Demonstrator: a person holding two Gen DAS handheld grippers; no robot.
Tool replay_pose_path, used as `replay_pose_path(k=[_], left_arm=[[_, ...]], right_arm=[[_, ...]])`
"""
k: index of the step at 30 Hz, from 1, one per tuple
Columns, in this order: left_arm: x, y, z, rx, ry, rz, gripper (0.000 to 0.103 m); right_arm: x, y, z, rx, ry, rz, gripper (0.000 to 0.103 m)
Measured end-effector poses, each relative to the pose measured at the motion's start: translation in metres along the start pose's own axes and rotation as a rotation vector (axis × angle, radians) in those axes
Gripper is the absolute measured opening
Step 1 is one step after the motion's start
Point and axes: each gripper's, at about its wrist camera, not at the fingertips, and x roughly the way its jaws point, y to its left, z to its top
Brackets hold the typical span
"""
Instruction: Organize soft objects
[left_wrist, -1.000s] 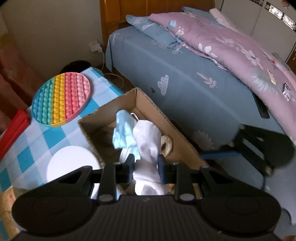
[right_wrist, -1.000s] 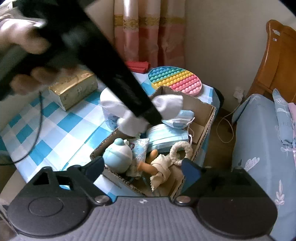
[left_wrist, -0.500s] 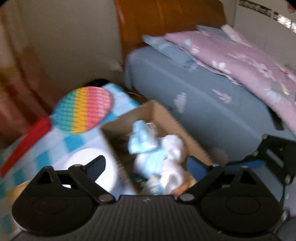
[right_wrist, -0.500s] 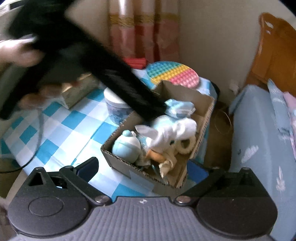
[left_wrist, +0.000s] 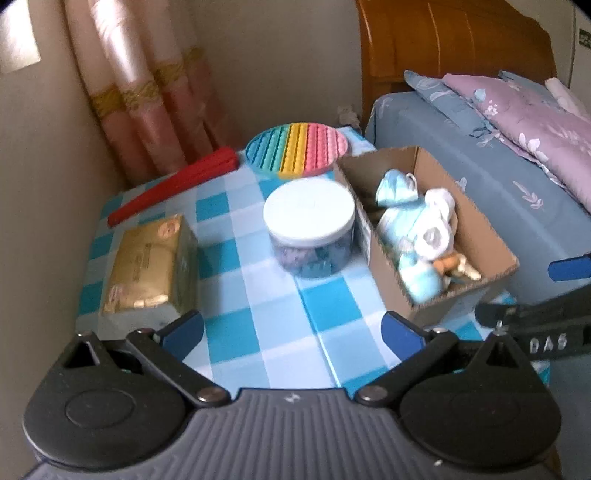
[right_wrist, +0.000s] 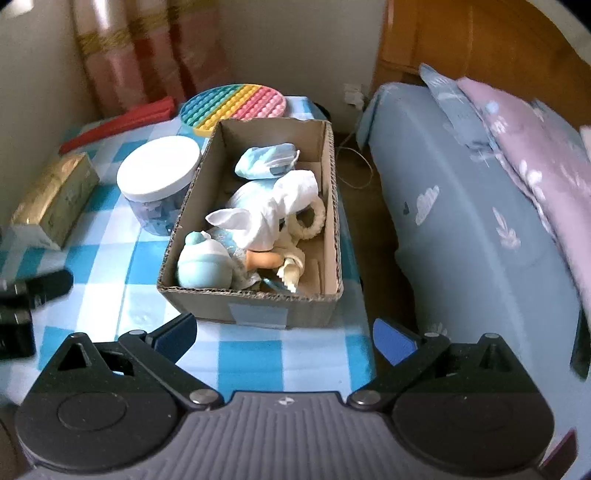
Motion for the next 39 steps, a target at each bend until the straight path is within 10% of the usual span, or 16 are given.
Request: replay_pose_path(k=[39], left_arm=[[-0.016, 0.007, -0.011, -0.040, -0.020, 0.025, 0.102]], right_arm=[[-0.021, 0.021, -0.004, 0.008, -0.029, -0.004, 0.103]])
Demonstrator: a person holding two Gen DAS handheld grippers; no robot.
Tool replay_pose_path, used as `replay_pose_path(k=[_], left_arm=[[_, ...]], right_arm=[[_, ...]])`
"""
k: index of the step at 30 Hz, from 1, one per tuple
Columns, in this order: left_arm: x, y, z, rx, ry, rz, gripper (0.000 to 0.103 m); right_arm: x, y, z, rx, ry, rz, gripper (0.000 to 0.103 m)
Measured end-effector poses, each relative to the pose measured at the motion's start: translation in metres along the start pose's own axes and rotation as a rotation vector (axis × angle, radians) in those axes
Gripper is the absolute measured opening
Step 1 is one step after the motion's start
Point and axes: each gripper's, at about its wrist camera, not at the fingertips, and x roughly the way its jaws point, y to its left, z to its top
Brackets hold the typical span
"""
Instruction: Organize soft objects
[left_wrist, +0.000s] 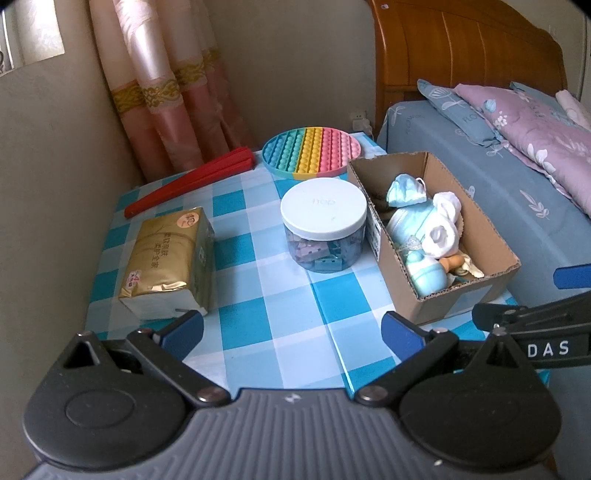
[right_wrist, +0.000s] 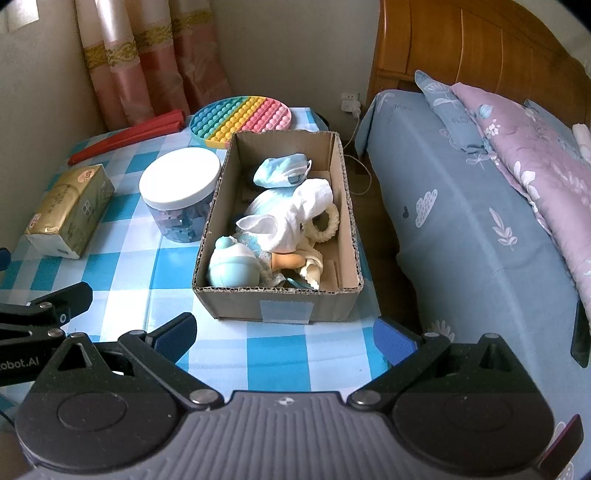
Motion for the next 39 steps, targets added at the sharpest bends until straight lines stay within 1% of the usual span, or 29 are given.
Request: replay_pose_path(k=[39], left_arm=[[-0.0026, -0.0007, 0.0004, -0.004, 0.000, 0.014, 0.102]], right_arm=[[-0.0017, 0.0003, 0.0001, -0.006, -0.002, 0.002, 0.103]])
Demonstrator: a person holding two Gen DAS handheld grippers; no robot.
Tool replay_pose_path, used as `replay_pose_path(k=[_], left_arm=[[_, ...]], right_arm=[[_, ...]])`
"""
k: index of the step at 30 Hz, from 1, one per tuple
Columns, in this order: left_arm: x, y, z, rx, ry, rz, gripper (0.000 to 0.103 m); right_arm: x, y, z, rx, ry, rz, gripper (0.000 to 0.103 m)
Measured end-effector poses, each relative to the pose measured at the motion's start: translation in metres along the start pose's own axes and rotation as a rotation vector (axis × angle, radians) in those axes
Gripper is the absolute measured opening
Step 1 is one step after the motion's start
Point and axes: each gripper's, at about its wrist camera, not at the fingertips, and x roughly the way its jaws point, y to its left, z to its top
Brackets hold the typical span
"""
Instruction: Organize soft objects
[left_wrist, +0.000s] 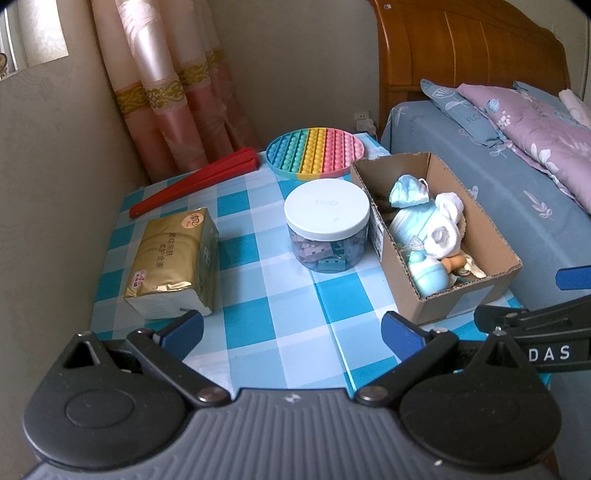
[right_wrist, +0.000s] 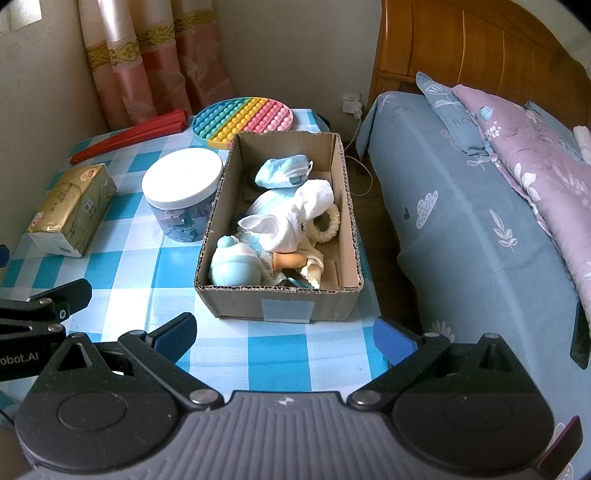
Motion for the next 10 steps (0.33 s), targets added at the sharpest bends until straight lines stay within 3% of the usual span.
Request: replay_pose_path(k=[10], left_arm=[[-0.0009, 0.0008, -0.0013, -0.002, -0.001, 0.002, 0.102]], right_arm=[[-0.0013, 0.0004, -0.0010, -0.003, -0.001, -0.001, 0.103]])
